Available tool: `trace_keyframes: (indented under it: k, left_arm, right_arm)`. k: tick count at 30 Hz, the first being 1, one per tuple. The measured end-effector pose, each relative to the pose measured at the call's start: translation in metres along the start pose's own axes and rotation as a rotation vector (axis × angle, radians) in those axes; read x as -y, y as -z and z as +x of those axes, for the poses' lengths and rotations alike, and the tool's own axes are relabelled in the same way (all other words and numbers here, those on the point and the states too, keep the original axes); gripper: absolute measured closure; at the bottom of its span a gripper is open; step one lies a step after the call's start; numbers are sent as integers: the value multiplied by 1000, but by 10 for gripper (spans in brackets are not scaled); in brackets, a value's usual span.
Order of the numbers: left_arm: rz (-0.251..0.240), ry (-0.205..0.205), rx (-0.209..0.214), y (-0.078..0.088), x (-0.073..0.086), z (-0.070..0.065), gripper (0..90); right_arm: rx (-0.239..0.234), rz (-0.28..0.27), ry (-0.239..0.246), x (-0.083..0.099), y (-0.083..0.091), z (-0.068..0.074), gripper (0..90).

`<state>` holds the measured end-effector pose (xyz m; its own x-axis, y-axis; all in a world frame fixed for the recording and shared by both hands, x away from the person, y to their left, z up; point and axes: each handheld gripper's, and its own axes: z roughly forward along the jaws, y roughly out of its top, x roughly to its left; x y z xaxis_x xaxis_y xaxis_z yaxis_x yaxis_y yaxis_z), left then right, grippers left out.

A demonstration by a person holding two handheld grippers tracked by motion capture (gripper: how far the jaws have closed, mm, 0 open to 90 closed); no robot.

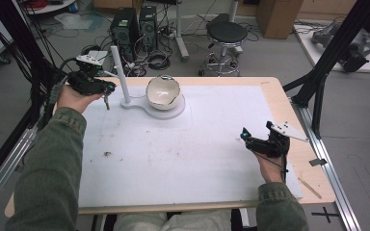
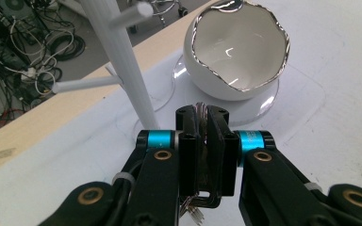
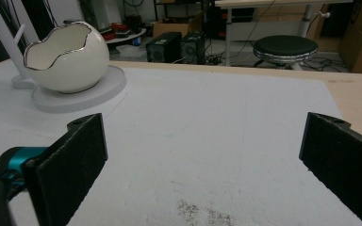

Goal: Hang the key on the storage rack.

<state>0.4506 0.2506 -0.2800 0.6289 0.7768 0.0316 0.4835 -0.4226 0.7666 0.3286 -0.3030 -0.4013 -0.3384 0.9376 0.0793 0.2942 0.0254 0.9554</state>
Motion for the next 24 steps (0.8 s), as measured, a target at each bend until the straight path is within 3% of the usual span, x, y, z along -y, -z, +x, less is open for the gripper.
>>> trace_keyframes:
  k: [10, 24]
  left_arm:
    - [-25, -19, -7, 12, -24, -3, 832]
    - [-60, -16, -5, 16, -43, 1, 832]
  right_arm:
    - [-9, -5, -5, 0, 0, 0, 5]
    - [2, -16, -16, -1, 2, -1, 5]
